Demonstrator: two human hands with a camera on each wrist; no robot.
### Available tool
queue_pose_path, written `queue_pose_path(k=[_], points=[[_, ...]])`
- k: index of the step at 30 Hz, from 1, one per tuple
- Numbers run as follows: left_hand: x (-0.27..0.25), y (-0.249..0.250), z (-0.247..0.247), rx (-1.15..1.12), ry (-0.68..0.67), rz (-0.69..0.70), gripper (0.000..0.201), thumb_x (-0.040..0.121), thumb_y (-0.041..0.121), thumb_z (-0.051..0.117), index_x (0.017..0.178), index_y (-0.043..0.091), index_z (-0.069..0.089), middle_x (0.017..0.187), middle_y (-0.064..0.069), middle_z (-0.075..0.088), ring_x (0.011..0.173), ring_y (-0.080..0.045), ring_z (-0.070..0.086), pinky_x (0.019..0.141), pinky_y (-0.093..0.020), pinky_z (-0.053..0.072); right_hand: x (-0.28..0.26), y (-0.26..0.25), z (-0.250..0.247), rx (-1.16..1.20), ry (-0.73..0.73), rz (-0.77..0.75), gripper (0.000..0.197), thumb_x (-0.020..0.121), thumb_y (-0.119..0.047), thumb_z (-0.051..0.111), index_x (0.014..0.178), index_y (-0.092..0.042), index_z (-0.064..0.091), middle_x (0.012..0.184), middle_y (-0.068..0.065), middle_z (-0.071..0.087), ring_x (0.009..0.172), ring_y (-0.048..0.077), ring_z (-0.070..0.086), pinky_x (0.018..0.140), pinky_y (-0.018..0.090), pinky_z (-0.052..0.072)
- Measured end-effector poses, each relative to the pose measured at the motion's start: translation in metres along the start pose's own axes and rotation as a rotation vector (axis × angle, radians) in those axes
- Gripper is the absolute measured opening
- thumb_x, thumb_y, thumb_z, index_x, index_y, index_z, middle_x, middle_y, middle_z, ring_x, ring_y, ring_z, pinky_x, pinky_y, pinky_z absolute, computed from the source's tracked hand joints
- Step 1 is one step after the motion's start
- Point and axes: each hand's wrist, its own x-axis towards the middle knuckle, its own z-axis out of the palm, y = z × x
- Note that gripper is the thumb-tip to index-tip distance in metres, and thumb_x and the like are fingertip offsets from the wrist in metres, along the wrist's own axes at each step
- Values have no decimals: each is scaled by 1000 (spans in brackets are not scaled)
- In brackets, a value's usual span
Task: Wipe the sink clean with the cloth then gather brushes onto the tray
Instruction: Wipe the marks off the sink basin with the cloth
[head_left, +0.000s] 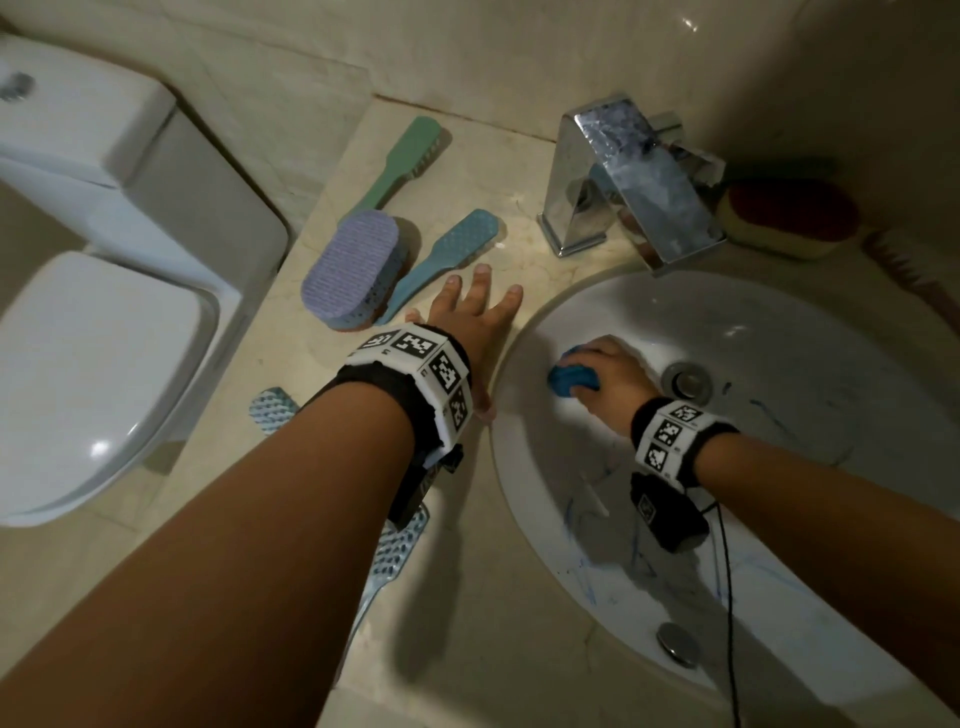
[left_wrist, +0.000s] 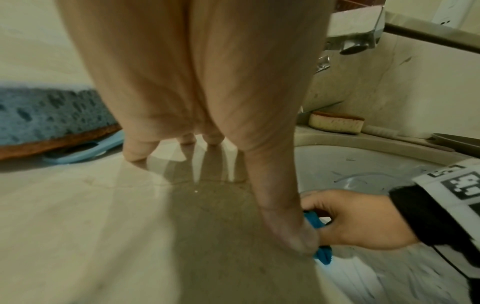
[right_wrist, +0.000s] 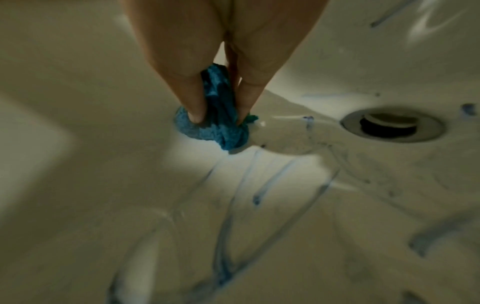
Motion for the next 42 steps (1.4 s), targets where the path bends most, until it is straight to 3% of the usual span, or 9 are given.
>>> queue_pose_path(k=[3, 10, 16, 19, 21, 26, 29, 34, 42], points=[[1, 0, 0, 7, 2, 1, 133, 62, 30, 86, 148, 35, -15, 155, -2, -27, 145, -33, -17, 109, -66, 14, -5, -1, 1, -10, 10, 7, 42, 82, 1, 64, 123, -5, 59, 131, 17, 45, 124, 28, 44, 102, 14, 24], [1, 0, 0, 10, 5, -3, 134, 61, 31, 87, 148, 35, -15, 155, -2, -27, 145, -33, -17, 108, -66, 14, -36, -6, 10, -121, -252, -155, 36, 85, -4, 60, 120, -11, 63, 131, 13, 54, 124, 27, 46, 99, 14, 25], [0, 0, 0, 12, 2, 5, 134, 60, 31, 87, 148, 35, -14, 155, -3, -27, 145, -33, -16, 108, -66, 15, 2, 11, -12, -29, -40, 32, 38, 86, 2, 57, 123, -7, 59, 129, 17, 46, 118, 32, 50, 96, 31, 42], [0, 0, 0, 14, 4, 5, 135, 59, 31, 88, 148, 36, -14, 155, -3, -28, 145, -33, -16, 108, -66, 15, 1, 10, -19, -52, -48, 48, 33, 84, 1, 59, 116, -7, 65, 119, 13, 59, 111, 26, 55, 89, 22, 40], [1, 0, 0, 13, 2, 3, 135, 59, 31, 88, 148, 35, -14, 155, -3, -28, 145, -33, -17, 108, -66, 15, -13, 3, -12, -50, -157, 13, 29, 82, -3, 63, 110, -9, 68, 114, 12, 65, 106, 26, 60, 86, 25, 45], [1, 0, 0, 7, 1, 2, 135, 60, 31, 87, 148, 35, -15, 155, -2, -29, 144, -32, -18, 109, -66, 14, -35, 1, 5, -121, -293, -93, 30, 81, -3, 66, 109, -9, 70, 114, 15, 63, 106, 29, 58, 89, 17, 37], [1, 0, 0, 4, 2, 0, 135, 60, 31, 87, 148, 36, -15, 155, -2, -29, 144, -32, -18, 109, -65, 14, -17, 7, -8, -126, -240, -56, 29, 81, -4, 66, 110, -13, 69, 115, 14, 62, 110, 29, 57, 95, 27, 42], [-1, 0, 0, 2, 11, 2, 133, 61, 30, 86, 148, 35, -14, 155, -2, -28, 145, -32, -17, 109, -66, 15, 1, 8, -25, -98, -88, 67, 31, 84, 4, 60, 113, -3, 66, 118, 17, 62, 109, 29, 59, 87, 24, 43], [-1, 1, 0, 1, 5, 0, 134, 60, 31, 87, 148, 35, -15, 155, -2, -28, 144, -32, -18, 109, -67, 13, -28, 8, 8, -183, -367, -57, 25, 76, -3, 65, 98, -12, 73, 102, 14, 66, 99, 27, 59, 84, 21, 41]])
